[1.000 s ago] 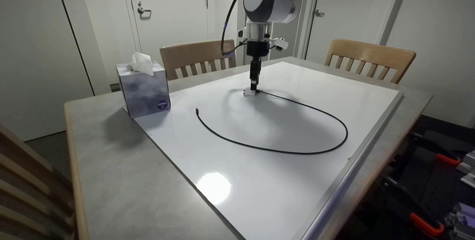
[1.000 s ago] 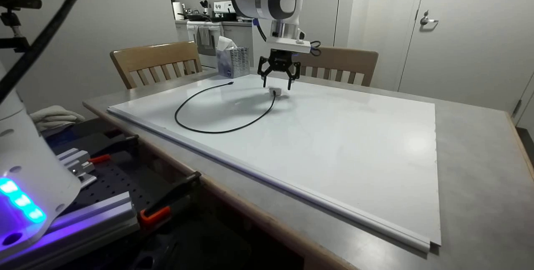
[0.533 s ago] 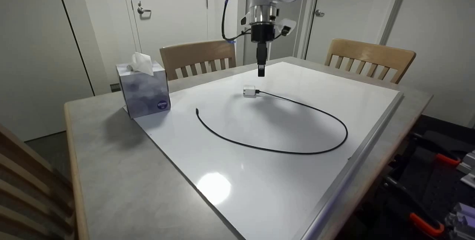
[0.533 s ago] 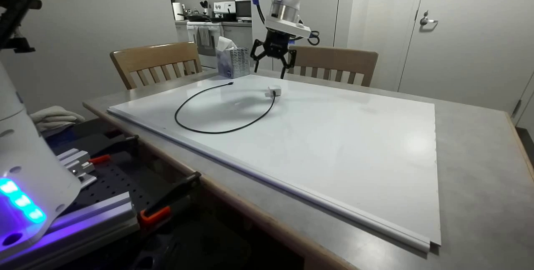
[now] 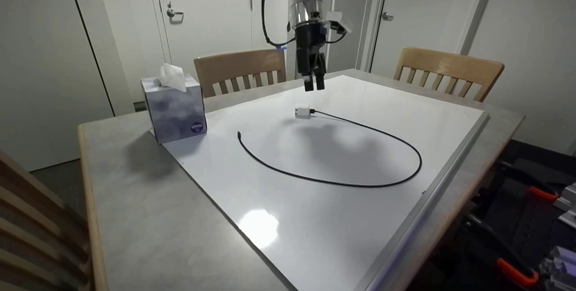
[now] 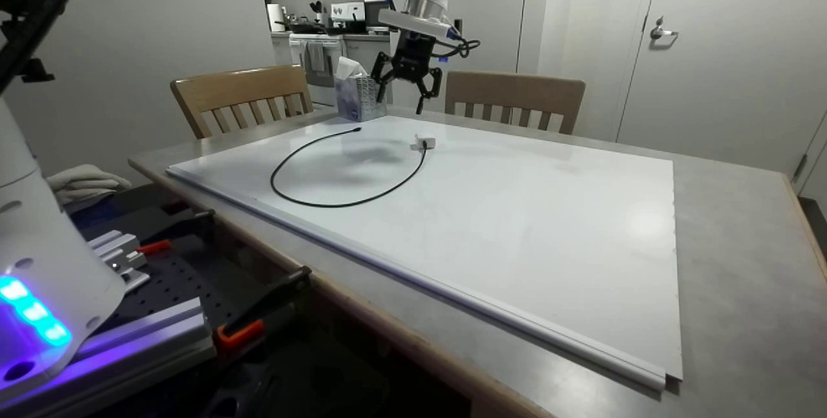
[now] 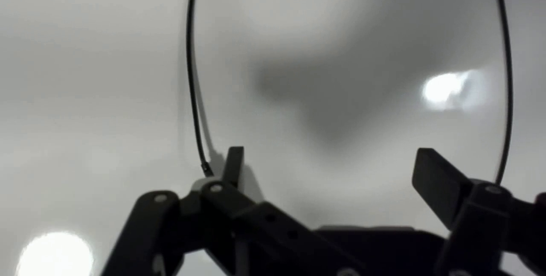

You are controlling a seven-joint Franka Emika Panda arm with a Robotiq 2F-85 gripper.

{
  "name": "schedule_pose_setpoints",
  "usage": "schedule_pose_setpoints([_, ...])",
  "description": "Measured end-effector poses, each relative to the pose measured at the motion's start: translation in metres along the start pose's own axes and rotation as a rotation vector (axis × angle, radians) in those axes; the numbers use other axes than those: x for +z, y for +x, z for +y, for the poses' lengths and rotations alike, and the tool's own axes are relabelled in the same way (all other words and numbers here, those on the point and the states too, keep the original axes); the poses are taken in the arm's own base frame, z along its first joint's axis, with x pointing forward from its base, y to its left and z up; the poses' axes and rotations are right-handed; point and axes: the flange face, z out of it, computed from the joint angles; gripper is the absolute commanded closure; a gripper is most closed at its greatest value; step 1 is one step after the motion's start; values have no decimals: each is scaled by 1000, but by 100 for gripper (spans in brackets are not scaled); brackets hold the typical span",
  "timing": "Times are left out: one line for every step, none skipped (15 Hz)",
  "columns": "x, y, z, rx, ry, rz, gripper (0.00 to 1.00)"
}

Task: Coil the charger on the table

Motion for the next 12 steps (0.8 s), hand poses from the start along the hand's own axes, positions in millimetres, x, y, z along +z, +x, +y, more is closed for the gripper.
schedule_pose_setpoints([-2, 7, -10, 57, 0, -11, 0])
schedule_pose_setpoints([-3, 14, -20, 117, -5, -14, 0])
schedule_pose_setpoints([-3, 22, -27, 175, -9, -12, 0])
schedule_pose_setpoints([-1, 29, -34, 236, -12, -9, 0])
schedule_pose_setpoints([3, 35, -38, 296, -13, -8, 0])
schedule_pose_setpoints([7, 42, -42, 353, -14, -7, 0])
schedule_pose_setpoints([11, 47, -44, 415, -13, -6, 0])
schedule_pose_setpoints([15, 52, -46, 473, -13, -5, 0])
schedule_pose_setpoints([17, 56, -48, 513, -10, -2, 0])
schedule_pose_setpoints([20, 58, -48, 533, -7, -1, 0])
schedule_pose_setpoints([21, 59, -47, 543, -6, -1, 0])
schedule_pose_setpoints([20, 59, -45, 548, -6, 0, 0])
